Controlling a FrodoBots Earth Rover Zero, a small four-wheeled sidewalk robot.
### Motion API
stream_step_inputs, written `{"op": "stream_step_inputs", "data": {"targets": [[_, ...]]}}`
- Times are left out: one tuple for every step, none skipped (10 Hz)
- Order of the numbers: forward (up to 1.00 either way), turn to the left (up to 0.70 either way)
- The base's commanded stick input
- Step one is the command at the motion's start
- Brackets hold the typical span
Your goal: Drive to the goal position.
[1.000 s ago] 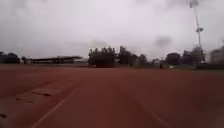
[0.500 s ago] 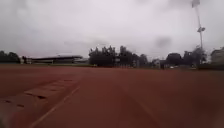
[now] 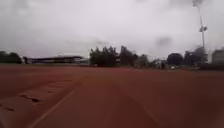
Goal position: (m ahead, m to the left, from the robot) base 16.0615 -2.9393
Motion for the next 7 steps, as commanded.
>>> {"op": "stream_step_inputs", "data": {"targets": [[0.5,-0.19],[0.5,-0.42],[0.5,0.0],[0.5,0.0],[0.5,0.0],[0.5,0.0],[0.5,0.0]]}}
